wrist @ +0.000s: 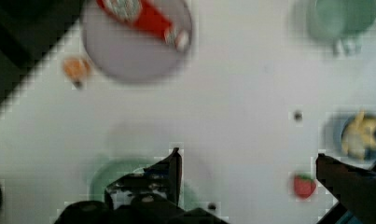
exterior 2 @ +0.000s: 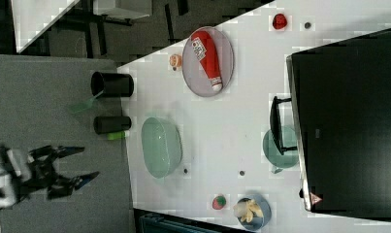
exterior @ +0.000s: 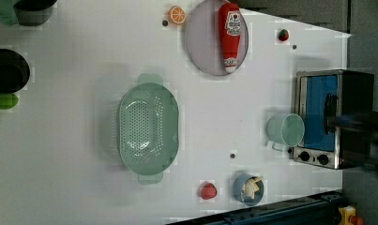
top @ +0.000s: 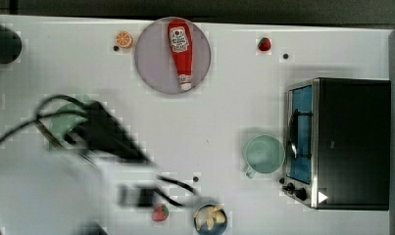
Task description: Drag strainer left to right.
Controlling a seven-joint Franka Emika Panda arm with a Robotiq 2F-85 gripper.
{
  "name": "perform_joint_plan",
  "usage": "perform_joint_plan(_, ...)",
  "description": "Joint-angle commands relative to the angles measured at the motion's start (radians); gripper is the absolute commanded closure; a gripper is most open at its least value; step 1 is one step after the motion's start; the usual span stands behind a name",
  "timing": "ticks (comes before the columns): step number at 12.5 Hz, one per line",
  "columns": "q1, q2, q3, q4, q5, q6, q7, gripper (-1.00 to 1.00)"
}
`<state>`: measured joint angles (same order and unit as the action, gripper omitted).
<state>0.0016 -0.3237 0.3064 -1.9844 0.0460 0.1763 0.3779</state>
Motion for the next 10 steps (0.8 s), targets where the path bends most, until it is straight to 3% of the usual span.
perform_joint_plan(1, 0.037, 0.137, 0.143, -0.041, 0.007, 0.092, 0.358, -1.0)
perform_joint_plan(5, 0.039, 0.331, 0.273, -0.063, 0.003, 0.29, 0.757, -1.0)
perform_joint_plan(10, 0.052, 0.569, 0.298, -0.1, -0.086, 0.484, 1.021, -1.0)
